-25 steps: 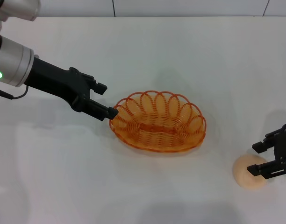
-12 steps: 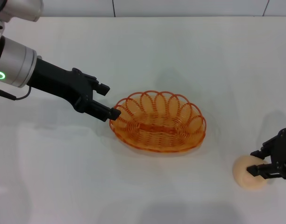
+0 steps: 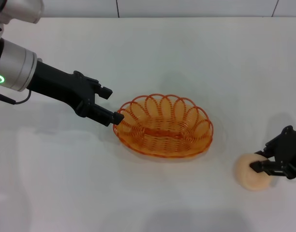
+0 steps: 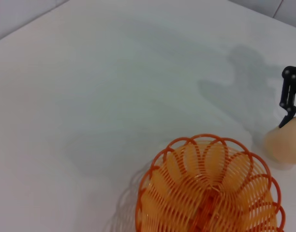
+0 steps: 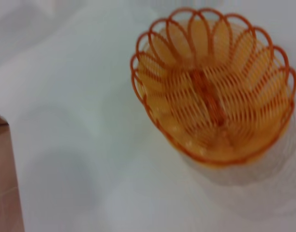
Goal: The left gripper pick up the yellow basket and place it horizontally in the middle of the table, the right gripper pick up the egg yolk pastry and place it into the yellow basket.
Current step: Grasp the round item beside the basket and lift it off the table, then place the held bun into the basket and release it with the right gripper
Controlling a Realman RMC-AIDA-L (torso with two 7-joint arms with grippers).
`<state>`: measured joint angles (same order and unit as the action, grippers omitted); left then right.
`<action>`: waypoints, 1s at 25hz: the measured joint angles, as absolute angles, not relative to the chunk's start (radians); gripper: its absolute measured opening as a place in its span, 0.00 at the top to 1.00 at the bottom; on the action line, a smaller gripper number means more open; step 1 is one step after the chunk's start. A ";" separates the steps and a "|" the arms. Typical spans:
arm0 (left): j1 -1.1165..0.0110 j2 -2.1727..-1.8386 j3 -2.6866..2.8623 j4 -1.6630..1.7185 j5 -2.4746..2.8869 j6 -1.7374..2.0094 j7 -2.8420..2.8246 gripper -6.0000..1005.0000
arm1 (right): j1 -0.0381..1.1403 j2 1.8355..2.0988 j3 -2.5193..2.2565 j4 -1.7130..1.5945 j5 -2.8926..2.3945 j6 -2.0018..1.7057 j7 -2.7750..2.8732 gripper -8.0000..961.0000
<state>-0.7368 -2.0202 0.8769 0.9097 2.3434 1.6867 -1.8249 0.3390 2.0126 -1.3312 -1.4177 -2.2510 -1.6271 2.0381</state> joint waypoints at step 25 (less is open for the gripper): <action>-0.709 -2.020 0.872 0.910 2.328 1.690 -1.784 0.13 | 0.464 2.022 -1.521 -1.457 -2.129 -1.369 2.120 0.94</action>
<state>-0.7094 -2.0197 0.8718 0.9096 2.3278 1.6905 -1.7844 0.4641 2.0218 -1.5207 -1.4569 -2.1289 -1.3688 2.1199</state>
